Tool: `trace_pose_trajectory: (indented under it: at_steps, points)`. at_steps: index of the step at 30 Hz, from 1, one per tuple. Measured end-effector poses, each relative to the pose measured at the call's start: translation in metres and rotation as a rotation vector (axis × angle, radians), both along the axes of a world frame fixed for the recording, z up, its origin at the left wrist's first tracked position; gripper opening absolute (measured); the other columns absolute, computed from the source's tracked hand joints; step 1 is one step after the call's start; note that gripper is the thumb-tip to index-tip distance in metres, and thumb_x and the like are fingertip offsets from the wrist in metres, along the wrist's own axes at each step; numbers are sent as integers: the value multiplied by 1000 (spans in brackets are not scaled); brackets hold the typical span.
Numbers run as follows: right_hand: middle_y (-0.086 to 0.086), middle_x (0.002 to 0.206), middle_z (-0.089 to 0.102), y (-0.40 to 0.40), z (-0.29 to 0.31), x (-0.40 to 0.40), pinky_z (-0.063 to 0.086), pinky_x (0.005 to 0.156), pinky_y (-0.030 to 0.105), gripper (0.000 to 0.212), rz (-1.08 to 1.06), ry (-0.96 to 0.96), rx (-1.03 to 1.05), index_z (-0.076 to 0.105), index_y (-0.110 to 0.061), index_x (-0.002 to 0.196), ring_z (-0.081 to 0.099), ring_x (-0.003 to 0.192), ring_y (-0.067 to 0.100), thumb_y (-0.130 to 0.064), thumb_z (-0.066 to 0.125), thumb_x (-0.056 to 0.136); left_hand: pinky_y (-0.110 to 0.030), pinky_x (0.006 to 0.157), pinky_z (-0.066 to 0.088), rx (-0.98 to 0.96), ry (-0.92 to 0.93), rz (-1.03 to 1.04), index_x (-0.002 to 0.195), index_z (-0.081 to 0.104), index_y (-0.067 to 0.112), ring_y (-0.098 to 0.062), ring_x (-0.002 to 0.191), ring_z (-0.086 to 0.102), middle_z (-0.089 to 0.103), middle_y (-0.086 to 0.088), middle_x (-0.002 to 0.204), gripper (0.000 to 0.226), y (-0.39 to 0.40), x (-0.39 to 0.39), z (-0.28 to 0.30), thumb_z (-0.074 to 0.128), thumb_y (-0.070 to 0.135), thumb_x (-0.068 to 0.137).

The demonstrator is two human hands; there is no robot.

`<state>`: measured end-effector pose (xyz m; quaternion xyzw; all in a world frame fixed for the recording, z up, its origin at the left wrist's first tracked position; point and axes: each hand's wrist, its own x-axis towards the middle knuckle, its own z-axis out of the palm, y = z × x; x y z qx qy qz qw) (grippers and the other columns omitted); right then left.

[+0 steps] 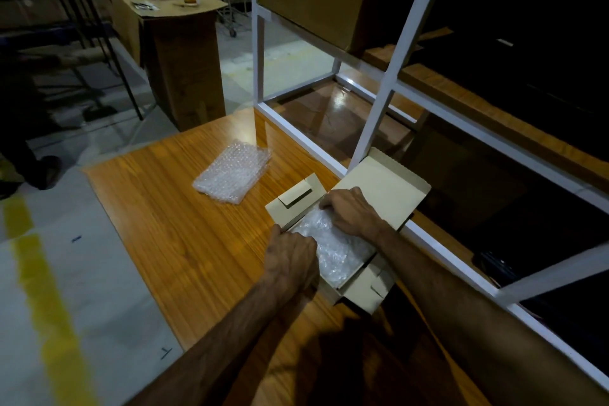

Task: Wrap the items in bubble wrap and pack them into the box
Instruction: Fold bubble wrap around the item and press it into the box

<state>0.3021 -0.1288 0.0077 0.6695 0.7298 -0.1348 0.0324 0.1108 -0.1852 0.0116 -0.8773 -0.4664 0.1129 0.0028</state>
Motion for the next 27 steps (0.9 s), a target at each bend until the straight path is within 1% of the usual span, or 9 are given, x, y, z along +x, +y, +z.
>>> trace_pose_trajectory:
  at_steps: [2, 4, 7, 9, 11, 18, 21, 25, 27]
  points:
    - [7, 131, 61, -15, 8, -4, 42, 105, 45, 38, -47, 41, 120, 65, -16, 130, 54, 121, 28, -10, 56, 93, -43, 100, 44, -20, -133, -4, 90, 54, 22, -22, 86, 66, 69, -3, 93, 23, 3, -5, 5, 51, 40, 104]
    - [5, 136, 57, -27, 7, -2, 44, 102, 47, 46, -46, 19, 201, 61, -17, 136, 52, 123, 28, -4, 56, 92, -43, 97, 49, 2, -222, -13, 95, 59, 21, -20, 87, 67, 70, -3, 96, 24, 8, -6, 4, 49, 40, 105]
    - [5, 138, 57, -29, -4, 1, 43, 101, 49, 49, 48, -101, 181, 60, -21, 139, 53, 123, 28, -23, 67, 91, -43, 96, 50, 18, -290, -18, 99, 65, 20, -20, 86, 65, 70, -3, 95, 29, 10, -4, 2, 46, 40, 106]
    - [9, 136, 59, -27, -16, 4, 42, 100, 48, 61, 69, -197, 133, 57, -21, 139, 55, 119, 29, -45, 75, 85, -44, 97, 49, 27, -284, -10, 102, 65, 19, -22, 95, 65, 70, -5, 100, 30, 12, -3, -1, 46, 41, 106]
    - [10, 137, 58, -26, -20, 5, 39, 100, 48, 66, 77, -260, 124, 54, -21, 141, 54, 119, 29, -51, 73, 85, -45, 101, 47, 6, -272, -9, 108, 64, 19, -26, 110, 61, 70, -7, 111, 31, 14, -3, -9, 49, 45, 105]
    - [-1, 145, 57, -8, -10, 6, 28, 98, 44, 50, 79, -214, 108, 57, -31, 142, 48, 126, 23, -41, 65, 94, -50, 111, 34, 38, -158, -98, 145, 46, 13, -31, 135, 43, 54, -9, 148, 62, 37, 8, -4, 66, 44, 95]
    - [0, 143, 59, -8, -8, 4, 27, 101, 45, 45, 67, -229, 102, 60, -30, 140, 47, 128, 23, -36, 64, 95, -50, 110, 33, 6, -87, -140, 145, 47, 18, -32, 137, 41, 53, -6, 150, 66, 49, 12, -3, 72, 47, 92]
    - [2, 132, 64, -12, -12, 7, 22, 101, 42, 43, -12, -111, 135, 64, -27, 139, 47, 124, 22, -27, 65, 96, -49, 107, 34, 8, -94, -180, 138, 52, 21, -30, 134, 42, 57, -2, 146, 56, 60, 12, -3, 73, 43, 91]
    - [1, 126, 66, -10, -14, 8, 22, 104, 43, 41, -33, -125, 116, 64, -29, 139, 48, 123, 22, -31, 63, 98, -50, 108, 33, 7, -71, -188, 139, 51, 21, -30, 134, 42, 57, -3, 146, 54, 64, 14, -1, 70, 44, 94]
